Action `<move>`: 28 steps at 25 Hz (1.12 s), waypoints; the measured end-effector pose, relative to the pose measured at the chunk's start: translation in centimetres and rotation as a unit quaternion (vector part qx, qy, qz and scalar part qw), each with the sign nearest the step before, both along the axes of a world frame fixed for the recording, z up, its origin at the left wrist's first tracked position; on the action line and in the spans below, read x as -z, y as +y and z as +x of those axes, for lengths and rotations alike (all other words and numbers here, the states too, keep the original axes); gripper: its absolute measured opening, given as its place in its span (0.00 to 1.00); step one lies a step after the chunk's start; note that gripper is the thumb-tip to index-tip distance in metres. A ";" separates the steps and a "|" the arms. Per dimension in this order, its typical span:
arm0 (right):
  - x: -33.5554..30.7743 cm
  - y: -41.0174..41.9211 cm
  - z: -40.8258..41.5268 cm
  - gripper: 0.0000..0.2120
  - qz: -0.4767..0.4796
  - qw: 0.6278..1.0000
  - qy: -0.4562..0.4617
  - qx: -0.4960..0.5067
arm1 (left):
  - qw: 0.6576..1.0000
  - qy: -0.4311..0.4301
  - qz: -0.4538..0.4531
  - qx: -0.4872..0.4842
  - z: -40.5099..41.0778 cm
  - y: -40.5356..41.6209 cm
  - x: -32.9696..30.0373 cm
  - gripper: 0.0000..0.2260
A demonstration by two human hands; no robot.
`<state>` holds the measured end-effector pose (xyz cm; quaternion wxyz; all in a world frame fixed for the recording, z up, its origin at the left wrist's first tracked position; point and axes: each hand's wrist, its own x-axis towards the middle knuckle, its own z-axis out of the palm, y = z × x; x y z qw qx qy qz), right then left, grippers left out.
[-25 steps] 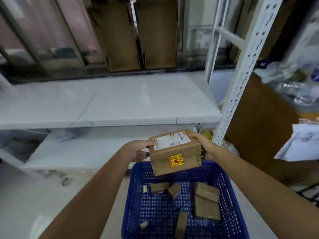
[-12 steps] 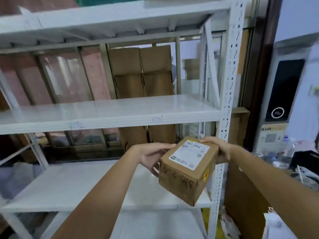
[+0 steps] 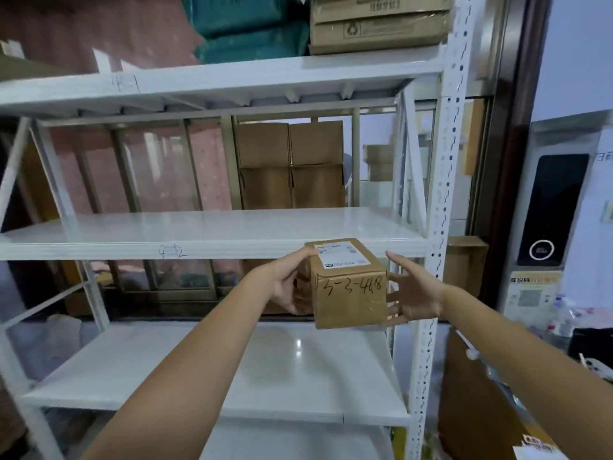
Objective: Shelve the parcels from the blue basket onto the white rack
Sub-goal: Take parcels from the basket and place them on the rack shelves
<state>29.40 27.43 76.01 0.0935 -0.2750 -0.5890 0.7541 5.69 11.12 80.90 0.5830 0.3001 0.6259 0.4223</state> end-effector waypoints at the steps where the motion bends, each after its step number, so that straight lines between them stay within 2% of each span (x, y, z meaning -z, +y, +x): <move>1: -0.2 -0.5 -0.5 0.40 -0.008 1.000 0.009 -0.016 | 1.000 0.002 -0.001 -0.011 -0.1 -0.1 -0.4 0.31; 5: -1.9 -2.4 -2.8 0.34 0.011 0.998 0.041 -0.038 | 0.999 0.025 -0.018 -0.027 0.0 -0.3 -1.6 0.37; 7: -3.0 -3.0 -3.9 0.35 0.013 0.998 0.053 -0.023 | 0.999 0.025 -0.007 -0.046 0.0 -0.6 -2.1 0.39; 11: -5.7 -3.6 -7.2 0.41 0.037 0.996 0.083 0.020 | 0.990 0.031 0.092 -0.099 -2.2 -1.7 -3.9 0.45; 12: -6.5 -4.0 -8.4 0.40 0.041 0.995 0.089 0.036 | 0.988 0.034 0.120 -0.092 -2.9 -2.3 -4.5 0.42; 15: -8.4 -5.1 -12.7 0.35 0.047 0.989 0.111 0.084 | 0.976 0.046 0.203 -0.057 -5.6 -4.1 -6.1 0.23; 16: -8.9 -5.6 -14.6 0.33 0.049 0.987 0.118 0.094 | 0.970 0.065 0.225 -0.069 -7.0 -4.6 -6.5 0.20; 19: -10.2 -7.4 -20.9 0.30 0.098 0.981 0.117 0.116 | 0.954 0.132 0.240 -0.125 -12.2 -5.7 -7.2 0.23; 22: -10.9 -9.5 -27.9 0.30 0.132 0.976 0.126 0.116 | 0.948 0.163 0.237 -0.139 -19.1 -6.7 -7.4 0.27; 28: -10.9 -14.0 -42.4 0.25 0.148 0.972 0.157 0.097 | 0.939 0.176 0.259 -0.144 -34.0 -8.9 -8.0 0.23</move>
